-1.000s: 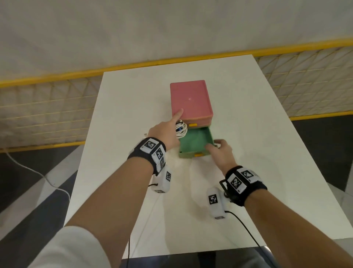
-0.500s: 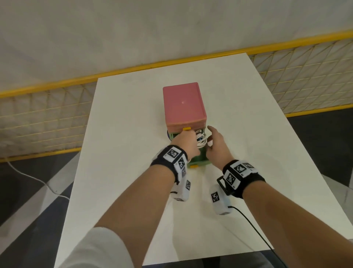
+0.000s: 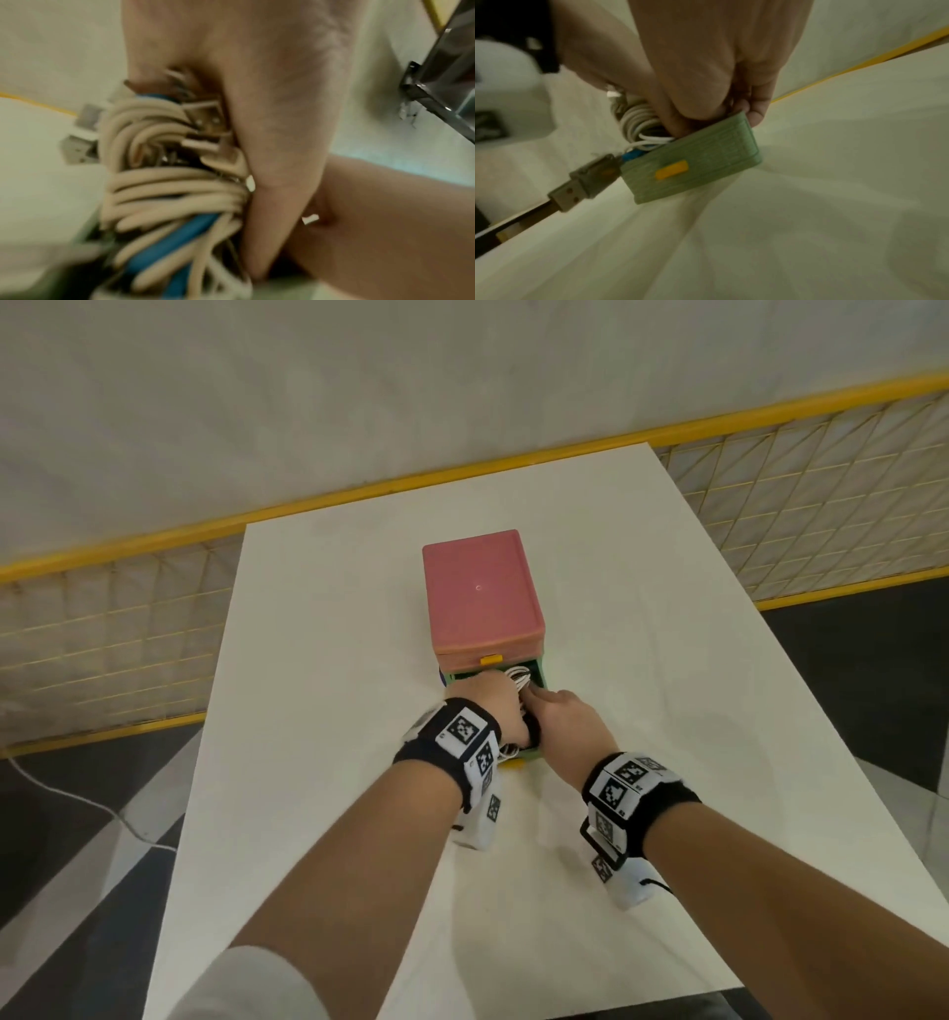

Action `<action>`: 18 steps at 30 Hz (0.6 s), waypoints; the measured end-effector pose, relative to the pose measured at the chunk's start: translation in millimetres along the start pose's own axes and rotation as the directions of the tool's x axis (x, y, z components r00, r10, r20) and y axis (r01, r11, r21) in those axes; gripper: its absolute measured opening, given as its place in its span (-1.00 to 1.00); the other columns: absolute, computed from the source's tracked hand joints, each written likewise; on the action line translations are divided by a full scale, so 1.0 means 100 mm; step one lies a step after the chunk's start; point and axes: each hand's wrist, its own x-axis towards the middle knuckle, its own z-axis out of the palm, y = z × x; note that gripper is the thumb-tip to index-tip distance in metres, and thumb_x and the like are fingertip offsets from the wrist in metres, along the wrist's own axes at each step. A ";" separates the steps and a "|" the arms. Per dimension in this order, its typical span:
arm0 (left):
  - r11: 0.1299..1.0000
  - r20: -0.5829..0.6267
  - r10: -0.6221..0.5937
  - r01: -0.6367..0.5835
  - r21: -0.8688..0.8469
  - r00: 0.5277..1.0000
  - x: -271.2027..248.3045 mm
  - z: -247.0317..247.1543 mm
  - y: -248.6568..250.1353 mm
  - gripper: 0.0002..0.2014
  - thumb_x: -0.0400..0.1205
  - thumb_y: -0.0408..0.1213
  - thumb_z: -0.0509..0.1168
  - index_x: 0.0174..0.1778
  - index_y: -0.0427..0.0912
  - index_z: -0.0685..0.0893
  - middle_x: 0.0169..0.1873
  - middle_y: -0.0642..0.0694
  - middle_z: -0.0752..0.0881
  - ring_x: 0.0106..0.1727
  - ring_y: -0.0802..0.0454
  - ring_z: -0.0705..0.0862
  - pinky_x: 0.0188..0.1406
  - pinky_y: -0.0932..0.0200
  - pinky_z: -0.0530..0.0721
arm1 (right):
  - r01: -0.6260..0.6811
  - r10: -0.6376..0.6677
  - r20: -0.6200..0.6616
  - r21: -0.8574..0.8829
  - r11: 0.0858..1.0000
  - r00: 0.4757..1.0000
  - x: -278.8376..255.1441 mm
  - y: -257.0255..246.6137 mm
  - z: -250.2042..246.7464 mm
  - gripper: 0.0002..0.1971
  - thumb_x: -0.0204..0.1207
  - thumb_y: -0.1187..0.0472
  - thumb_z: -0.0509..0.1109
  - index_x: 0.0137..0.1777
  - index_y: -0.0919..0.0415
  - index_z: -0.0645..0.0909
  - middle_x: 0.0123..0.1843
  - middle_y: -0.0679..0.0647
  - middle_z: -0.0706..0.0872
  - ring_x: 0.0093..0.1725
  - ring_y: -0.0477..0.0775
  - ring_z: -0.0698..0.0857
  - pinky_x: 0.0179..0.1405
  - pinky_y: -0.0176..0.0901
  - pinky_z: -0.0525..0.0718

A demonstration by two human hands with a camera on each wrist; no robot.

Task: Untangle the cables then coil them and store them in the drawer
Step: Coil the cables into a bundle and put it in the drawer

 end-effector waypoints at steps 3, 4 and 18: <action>0.999 -0.157 -0.040 0.037 -0.021 0.987 -0.05 0.19 0.03 -0.52 0.49 -0.09 0.43 0.20 -0.29 0.51 0.04 -0.14 0.71 0.06 -0.13 0.73 -0.18 0.09 0.56 | -0.017 0.020 -0.041 0.067 0.998 0.999 -0.02 -0.01 -0.02 -0.64 0.51 0.34 0.27 0.32 0.22 0.52 0.20 0.18 0.69 0.03 0.30 0.64 -0.09 -0.07 0.53; 0.998 -0.176 -0.059 0.055 -0.026 0.983 -0.03 0.24 0.05 -0.50 0.50 -0.14 0.42 0.25 -0.33 0.48 0.10 -0.18 0.70 0.11 -0.15 0.72 -0.14 0.08 0.57 | -0.031 0.040 -0.069 0.125 0.992 0.997 -0.05 -0.01 -0.03 -0.65 0.50 0.34 0.28 0.30 0.23 0.50 0.21 0.18 0.65 0.04 0.30 0.66 -0.08 -0.03 0.56; 0.994 -0.150 -0.033 0.017 -0.109 0.988 -0.02 0.17 -0.08 -0.44 0.46 -0.05 0.46 0.24 -0.31 0.48 0.09 -0.19 0.69 0.09 -0.18 0.71 -0.11 0.04 0.61 | -0.064 0.090 0.231 -0.120 0.991 0.969 0.12 -0.11 -0.17 -0.28 0.56 0.37 0.18 0.67 0.25 -0.08 0.70 0.20 0.04 0.25 0.30 0.65 0.20 0.04 0.58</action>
